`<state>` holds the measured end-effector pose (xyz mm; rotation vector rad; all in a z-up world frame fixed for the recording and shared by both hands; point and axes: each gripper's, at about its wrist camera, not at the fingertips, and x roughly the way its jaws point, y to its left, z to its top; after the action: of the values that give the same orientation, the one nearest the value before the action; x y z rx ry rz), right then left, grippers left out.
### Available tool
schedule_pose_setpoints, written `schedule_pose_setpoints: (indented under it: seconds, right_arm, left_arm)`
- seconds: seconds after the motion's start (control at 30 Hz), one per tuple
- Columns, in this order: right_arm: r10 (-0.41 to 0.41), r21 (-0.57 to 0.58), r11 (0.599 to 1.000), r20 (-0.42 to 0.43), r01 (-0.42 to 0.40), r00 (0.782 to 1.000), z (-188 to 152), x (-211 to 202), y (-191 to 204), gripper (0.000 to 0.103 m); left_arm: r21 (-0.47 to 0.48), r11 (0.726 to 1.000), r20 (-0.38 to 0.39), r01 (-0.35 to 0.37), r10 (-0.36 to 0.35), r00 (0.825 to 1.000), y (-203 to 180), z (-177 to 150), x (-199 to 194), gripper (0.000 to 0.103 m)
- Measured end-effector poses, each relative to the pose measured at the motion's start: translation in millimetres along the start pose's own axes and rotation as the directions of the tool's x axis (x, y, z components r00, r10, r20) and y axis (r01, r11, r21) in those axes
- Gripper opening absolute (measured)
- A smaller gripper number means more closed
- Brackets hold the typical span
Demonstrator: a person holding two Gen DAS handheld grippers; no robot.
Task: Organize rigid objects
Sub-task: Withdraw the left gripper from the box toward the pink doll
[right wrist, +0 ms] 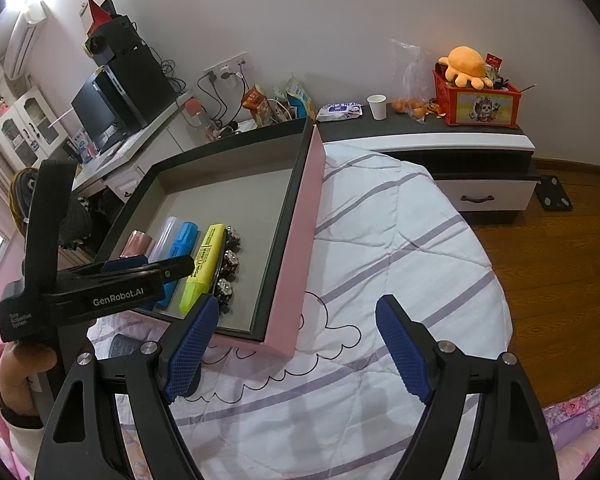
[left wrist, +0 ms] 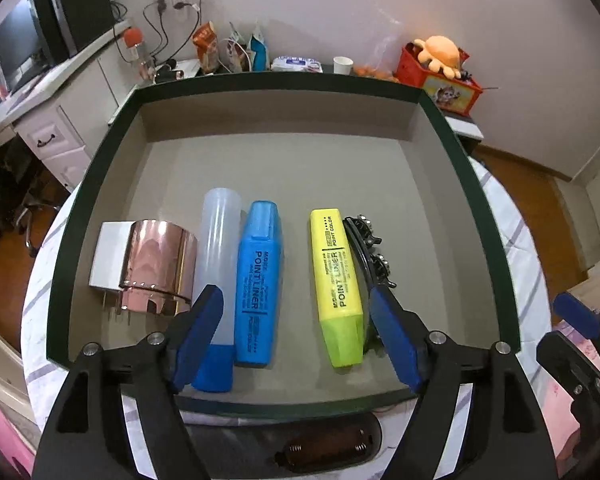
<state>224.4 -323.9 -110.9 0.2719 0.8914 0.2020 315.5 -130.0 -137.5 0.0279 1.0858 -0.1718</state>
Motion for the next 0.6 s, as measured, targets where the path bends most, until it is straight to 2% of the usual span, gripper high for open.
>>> schedule_pose_setpoints:
  seconds: [0.07, 0.23, 0.33, 0.43, 0.6]
  right_arm:
    - [-0.002, -0.003, 1.0, 0.005, 0.002, 1.0, 0, -3, 1, 0.082]
    - [-0.014, -0.01, 1.0, 0.012, 0.014, 1.0, -3, -11, 7, 0.082]
    - [-0.021, -0.015, 1.0, 0.01, 0.022, 1.0, -6, -15, 13, 0.082]
    - [-0.026, -0.022, 0.999, 0.013, 0.026, 1.0, -13, -22, 24, 0.082]
    - [-0.044, -0.037, 0.998, 0.007, 0.044, 0.999, -25, -28, 43, 0.082]
  left_arm:
    - [0.001, 1.0, 0.018, 0.01, -0.01, 1.0, 4, -2, -12, 0.077]
    - [0.009, 0.999, 0.093, 0.037, -0.037, 0.995, 20, -15, -50, 0.09]
    - [0.047, 0.998, 0.14, 0.041, -0.047, 0.989, 27, -32, -71, 0.098]
    - [0.089, 0.996, 0.168, 0.007, -0.022, 0.985, 31, -52, -86, 0.1]
    - [0.103, 0.995, 0.169, 0.008, -0.025, 0.985, 41, -80, -99, 0.1]
